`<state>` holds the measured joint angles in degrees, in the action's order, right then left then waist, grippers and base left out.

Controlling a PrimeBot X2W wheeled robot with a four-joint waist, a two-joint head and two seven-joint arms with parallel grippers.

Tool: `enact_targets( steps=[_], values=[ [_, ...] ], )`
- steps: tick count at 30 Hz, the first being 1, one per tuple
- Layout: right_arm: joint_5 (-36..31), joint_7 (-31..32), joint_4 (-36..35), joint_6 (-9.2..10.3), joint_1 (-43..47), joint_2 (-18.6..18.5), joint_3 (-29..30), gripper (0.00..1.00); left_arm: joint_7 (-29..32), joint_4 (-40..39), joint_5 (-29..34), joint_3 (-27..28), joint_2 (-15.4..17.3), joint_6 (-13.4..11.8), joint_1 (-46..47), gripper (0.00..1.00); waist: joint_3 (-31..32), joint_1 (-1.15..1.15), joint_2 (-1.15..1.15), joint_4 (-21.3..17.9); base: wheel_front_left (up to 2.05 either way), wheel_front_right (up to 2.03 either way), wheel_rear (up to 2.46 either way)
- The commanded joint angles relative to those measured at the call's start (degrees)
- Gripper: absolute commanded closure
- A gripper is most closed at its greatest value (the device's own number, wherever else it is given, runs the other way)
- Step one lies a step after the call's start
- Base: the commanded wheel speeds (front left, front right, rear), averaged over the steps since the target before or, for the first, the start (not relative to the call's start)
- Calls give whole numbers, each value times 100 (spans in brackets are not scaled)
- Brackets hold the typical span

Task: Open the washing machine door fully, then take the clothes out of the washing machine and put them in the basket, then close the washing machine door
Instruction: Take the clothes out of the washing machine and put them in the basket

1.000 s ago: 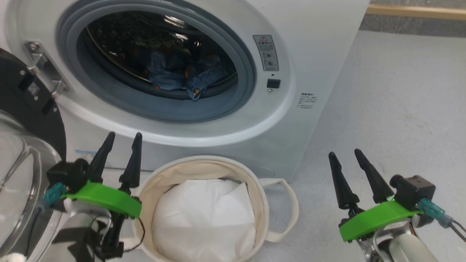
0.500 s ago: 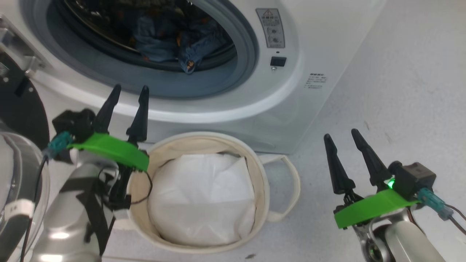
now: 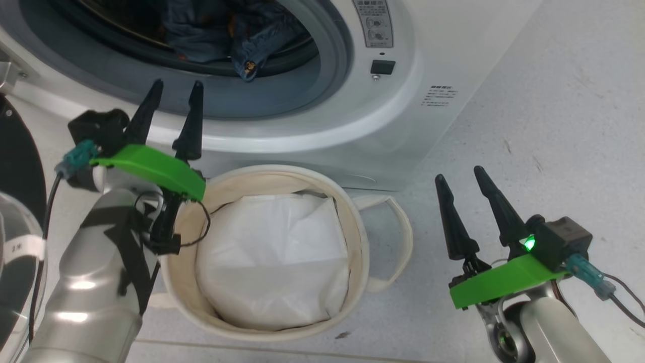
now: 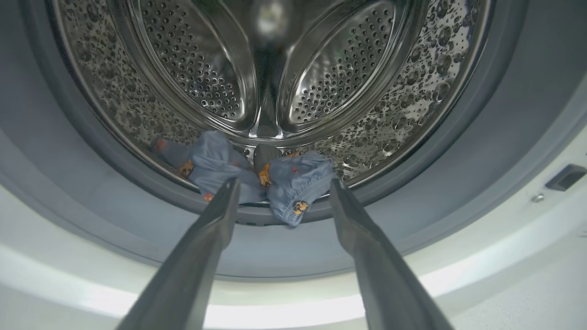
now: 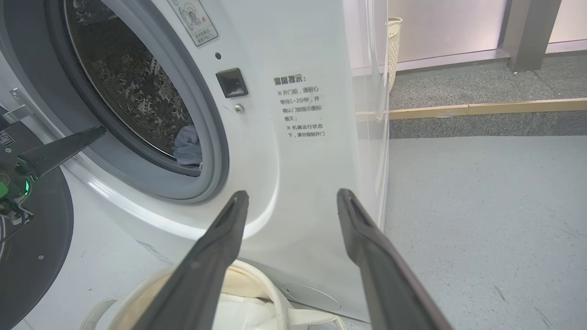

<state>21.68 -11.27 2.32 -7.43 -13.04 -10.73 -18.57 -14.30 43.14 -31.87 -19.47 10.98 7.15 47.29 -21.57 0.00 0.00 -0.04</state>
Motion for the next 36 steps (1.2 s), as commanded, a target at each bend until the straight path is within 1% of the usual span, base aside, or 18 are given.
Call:
enact_targets(
  steps=[1,5,16,27,32,36],
  values=[
    [-45,-62,-158,-6,-70,53,-143,0,-69,-61,16,135,160,30,286,0,-50,0,0,-25,0,0,0],
    [-75,-84,-186,-6,-95,62,-172,0,-69,40,-24,48,116,32,420,0,-130,0,0,-54,0,0,0],
    [-346,-221,-536,-6,-195,87,-173,0,-69,241,-237,-166,121,33,1069,0,-577,0,0,-196,0,0,0],
    [-623,-319,-961,-6,-146,132,-259,0,-70,577,-500,-588,176,34,1707,0,-1010,0,0,-364,0,0,0],
    [-731,-345,-1089,-6,-66,193,-201,0,-37,817,-739,-861,218,34,1995,0,-1164,0,0,-434,0,0,0],
    [-803,-355,-1147,-6,-52,240,-169,0,170,1030,-1075,-974,288,34,2280,0,-1295,0,0,-481,0,0,0]
  ],
)
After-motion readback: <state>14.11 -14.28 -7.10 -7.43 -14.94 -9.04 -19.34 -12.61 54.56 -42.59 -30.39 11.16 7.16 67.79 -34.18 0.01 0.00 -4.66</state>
